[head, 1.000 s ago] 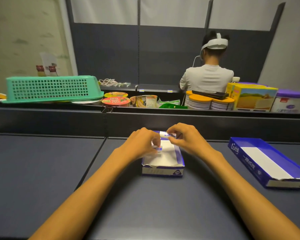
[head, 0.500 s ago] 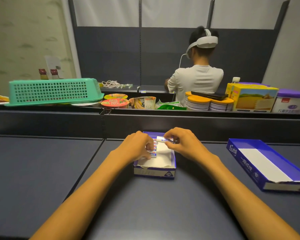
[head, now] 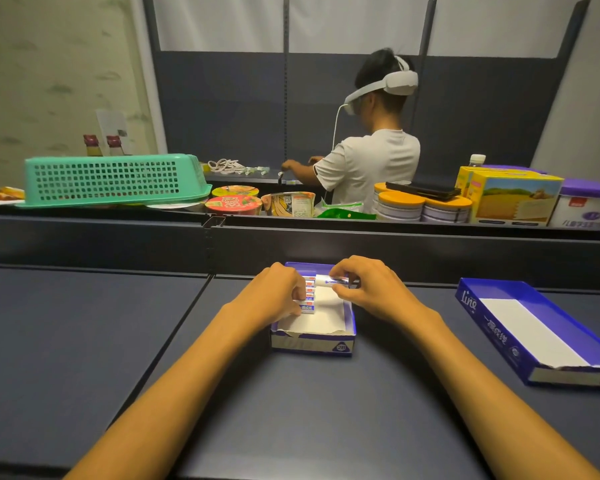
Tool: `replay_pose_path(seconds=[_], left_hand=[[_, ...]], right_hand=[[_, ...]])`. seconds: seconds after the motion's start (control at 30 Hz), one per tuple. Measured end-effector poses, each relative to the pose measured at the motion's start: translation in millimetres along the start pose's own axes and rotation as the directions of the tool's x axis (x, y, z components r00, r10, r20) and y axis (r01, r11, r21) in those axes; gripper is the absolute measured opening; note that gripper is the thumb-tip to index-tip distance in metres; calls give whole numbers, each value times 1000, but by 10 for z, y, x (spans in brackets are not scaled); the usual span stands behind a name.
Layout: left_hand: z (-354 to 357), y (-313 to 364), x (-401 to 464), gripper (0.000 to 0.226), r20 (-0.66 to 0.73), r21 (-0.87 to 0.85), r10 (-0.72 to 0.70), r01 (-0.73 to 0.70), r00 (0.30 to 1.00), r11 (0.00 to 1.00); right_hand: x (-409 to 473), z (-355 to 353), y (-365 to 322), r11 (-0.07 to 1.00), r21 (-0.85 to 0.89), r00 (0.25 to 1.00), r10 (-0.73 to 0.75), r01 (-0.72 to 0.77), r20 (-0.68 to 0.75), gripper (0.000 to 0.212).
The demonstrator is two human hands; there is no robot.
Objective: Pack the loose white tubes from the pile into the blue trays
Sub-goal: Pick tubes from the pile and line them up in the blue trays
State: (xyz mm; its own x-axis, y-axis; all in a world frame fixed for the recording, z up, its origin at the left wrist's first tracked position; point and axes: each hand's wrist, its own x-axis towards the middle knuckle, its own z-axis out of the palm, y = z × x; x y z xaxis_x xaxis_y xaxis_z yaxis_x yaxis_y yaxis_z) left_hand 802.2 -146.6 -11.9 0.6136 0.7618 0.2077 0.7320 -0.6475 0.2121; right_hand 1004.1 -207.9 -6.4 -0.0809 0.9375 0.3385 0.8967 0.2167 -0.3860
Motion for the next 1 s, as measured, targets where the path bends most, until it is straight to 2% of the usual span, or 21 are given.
replay_pose_path(seconds=[0.2,0.33,0.53,0.67,1.0], left_hand=[[-155,-47,-51,34,-79,-67,0,-5,997,998],[-356,-226,-171,34,-178,-66,3,-15,984,998],[-356,-310,-269,37,-110,-40,0,-5,994,999],[-329,-310,-267,33,-57,-78,-7,2,998,997],[-277,-307,-252,32,-55,-105,-14,9,998,994]], right_hand=[[-10,-25,-60,1000,2,1000,3,-2,-7,24],[-11,-40,-263,998,-33,998,-56,57,28,25],[26,83,-547,970,-178,968,-128,169,218,25],[32,174,-552,976,-165,965,-96,139,245,27],[38,173,-566,977,-169,963,-88,134,254,27]])
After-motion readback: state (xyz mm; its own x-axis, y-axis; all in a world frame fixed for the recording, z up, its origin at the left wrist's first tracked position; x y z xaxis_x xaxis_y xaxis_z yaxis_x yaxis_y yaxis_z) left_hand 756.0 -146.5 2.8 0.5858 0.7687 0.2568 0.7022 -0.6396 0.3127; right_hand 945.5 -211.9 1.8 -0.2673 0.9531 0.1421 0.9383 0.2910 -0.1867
